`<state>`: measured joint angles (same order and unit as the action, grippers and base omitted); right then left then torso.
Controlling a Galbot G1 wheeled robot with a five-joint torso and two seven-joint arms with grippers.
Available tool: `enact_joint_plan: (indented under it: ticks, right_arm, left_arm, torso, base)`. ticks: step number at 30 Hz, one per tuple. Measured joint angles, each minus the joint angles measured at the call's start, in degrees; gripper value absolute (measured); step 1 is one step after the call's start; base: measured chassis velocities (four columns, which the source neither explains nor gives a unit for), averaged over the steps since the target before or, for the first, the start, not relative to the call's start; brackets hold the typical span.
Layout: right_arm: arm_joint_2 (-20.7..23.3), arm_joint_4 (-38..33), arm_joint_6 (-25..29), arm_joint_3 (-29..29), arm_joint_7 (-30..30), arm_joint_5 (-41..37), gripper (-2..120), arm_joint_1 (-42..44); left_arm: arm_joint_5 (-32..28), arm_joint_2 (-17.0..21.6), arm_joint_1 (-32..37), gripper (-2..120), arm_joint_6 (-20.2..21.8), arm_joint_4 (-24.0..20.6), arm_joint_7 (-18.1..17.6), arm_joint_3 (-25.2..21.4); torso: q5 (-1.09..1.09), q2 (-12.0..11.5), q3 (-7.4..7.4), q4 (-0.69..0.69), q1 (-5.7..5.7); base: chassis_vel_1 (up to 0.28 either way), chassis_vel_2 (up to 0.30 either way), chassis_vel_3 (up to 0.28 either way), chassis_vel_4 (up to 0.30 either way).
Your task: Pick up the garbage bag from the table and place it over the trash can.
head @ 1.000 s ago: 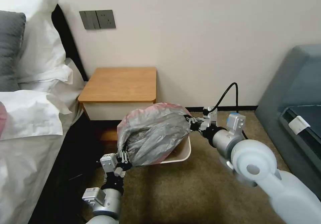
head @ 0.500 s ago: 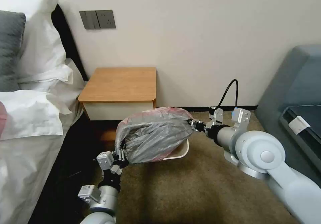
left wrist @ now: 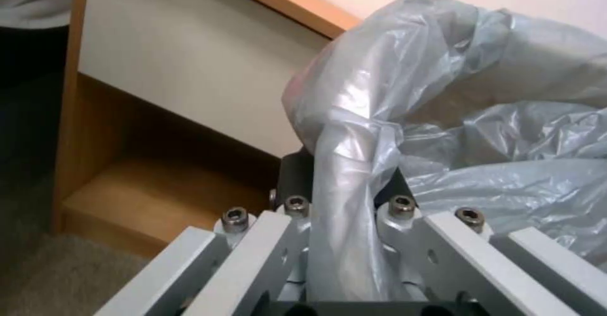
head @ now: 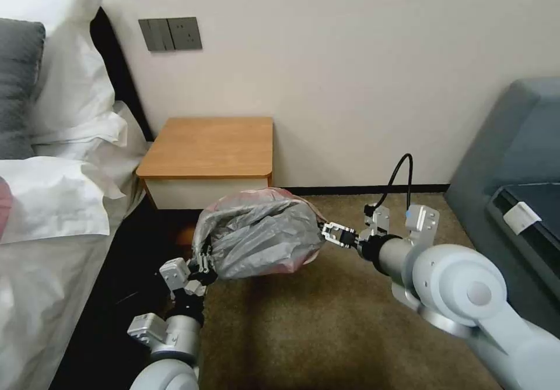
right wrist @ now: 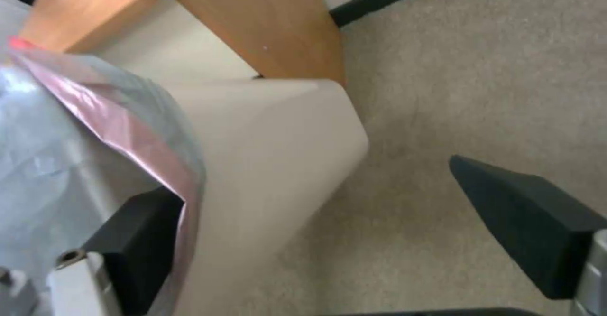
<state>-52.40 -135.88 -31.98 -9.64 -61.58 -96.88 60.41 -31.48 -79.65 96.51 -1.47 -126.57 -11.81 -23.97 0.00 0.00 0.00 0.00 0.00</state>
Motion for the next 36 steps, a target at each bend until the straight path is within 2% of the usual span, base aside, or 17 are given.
enact_joint_plan:
  ticks: [9, 17, 22, 25, 26, 28, 36]
  right_arm:
    - [0.39, -0.13, -0.36, -0.16, 0.48, 3.41, 100, 2.76]
    - [-0.92, 3.06, -0.95, 0.41, 4.56, 9.73, 100, 4.29]
    - [-2.28, 5.72, -0.43, 0.52, 8.37, 13.65, 100, 5.13]
    - [-2.99, 7.19, 1.73, 0.49, 13.98, 16.79, 100, 6.61]
    - [-2.99, 7.19, 1.73, 0.49, 13.98, 16.79, 100, 6.61]
    - [-3.51, 8.57, 3.33, 0.64, 19.36, 20.17, 100, 7.53]
    - [-5.84, 12.24, 4.56, 1.08, 24.60, 24.86, 100, 8.00]
  left_arm:
    - [-0.33, 0.26, -0.05, 7, 0.33, -0.15, -0.08, -0.51]
    - [-0.74, 0.41, 0.53, 7, 0.83, -1.73, -0.08, -0.54]
    - [-1.07, 0.55, 1.29, 7, 0.97, -2.72, -0.08, -0.57]
    - [-2.46, 0.78, 1.60, 7, 1.60, -3.52, -0.50, -0.81]
    - [-2.46, 0.78, 1.60, 7, 1.60, -3.52, -0.50, -0.81]
    - [-4.71, 0.86, 1.63, 7, 2.73, -4.20, -1.41, -0.84]
    - [-11.79, 0.76, 1.18, 7, 6.73, -6.27, -4.99, -0.76]
  torso:
    - [0.00, 0.00, 0.00, 0.00, 0.00]
    - [0.00, 0.00, 0.00, 0.01, 0.00]
    - [0.00, 0.00, 0.00, 0.01, 0.00]
    - [0.00, 0.00, 0.00, 0.00, 0.00]
    - [0.00, 0.00, 0.00, 0.00, 0.00]
    - [0.00, 0.00, 0.00, 0.00, 0.00]
    - [0.00, 0.00, 0.00, 0.01, 0.00]
  base:
    - [0.000, 0.000, 0.000, 0.000]
    - [0.000, 0.000, 0.000, 0.000]
    - [0.000, 0.000, 0.000, 0.000]
    - [0.000, 0.000, 0.000, 0.000]
    - [0.000, 0.000, 0.000, 0.000]
    - [0.000, 0.000, 0.000, 0.000]
    - [0.000, 0.000, 0.000, 0.000]
